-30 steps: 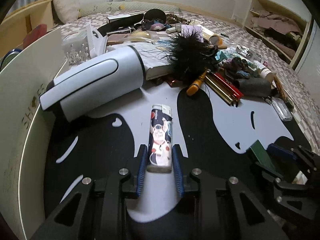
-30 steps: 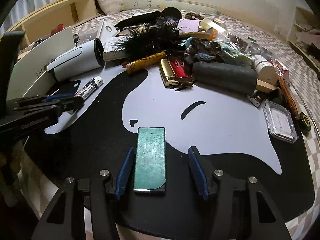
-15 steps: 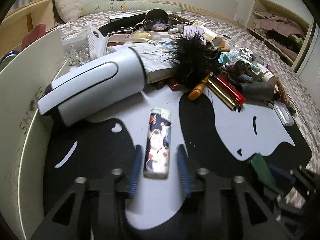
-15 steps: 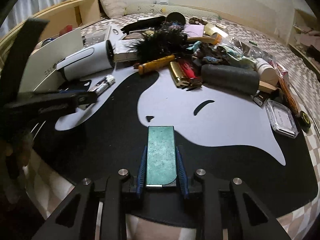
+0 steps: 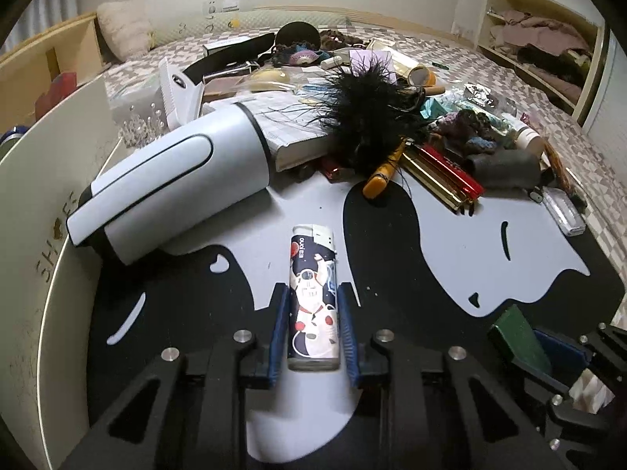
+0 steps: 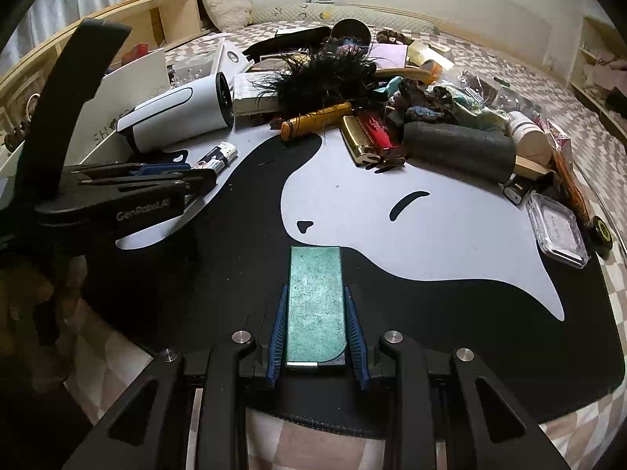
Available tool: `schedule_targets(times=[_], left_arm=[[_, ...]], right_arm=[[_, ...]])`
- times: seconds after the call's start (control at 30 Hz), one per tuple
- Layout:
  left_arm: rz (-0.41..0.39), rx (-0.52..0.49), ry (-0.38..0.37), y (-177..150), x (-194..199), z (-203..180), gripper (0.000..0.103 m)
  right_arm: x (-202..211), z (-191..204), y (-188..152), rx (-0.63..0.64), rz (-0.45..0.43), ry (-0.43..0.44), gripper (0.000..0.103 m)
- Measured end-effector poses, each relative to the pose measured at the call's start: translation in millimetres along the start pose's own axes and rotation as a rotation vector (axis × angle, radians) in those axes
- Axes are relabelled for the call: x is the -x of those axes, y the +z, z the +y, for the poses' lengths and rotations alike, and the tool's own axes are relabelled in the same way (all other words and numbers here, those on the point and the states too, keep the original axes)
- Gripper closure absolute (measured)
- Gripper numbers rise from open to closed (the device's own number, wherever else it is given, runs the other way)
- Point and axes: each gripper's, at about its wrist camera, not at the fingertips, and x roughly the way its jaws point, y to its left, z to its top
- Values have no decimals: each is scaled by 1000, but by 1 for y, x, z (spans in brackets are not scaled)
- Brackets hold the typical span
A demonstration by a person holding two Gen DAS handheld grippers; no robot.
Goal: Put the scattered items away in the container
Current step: 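Lift the printed lighter with the left gripper while the right gripper holds the green case, then carry the printed lighter with the left gripper while the right gripper carries the green case to the box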
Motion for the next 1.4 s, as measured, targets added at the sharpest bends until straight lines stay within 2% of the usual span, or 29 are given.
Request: schedule_targets(times=[0.3,0.5,0.6,0.97,1.2,1.4], left_arm=[[44,5,-55,-14,20,-2,78],[19,-4,-79,-15,40,-3,78],[-5,9,-84,-12,51,1,78],[-93,69,-110,0,88,23,78],[-176,76,-83,8,114,36,78],[-240,94,-55,13,135,51,78]], right_arm=[[1,-1,1,-9,3,7,73],[3,-3,5,-24,9,17,73],[8,-3,9,-31,1,18,73],[45,-9,42,-42,-128,-13,73],[61,-19,63,-78,-173,-17,73],[74,-10,85,-91,-219,21,73]])
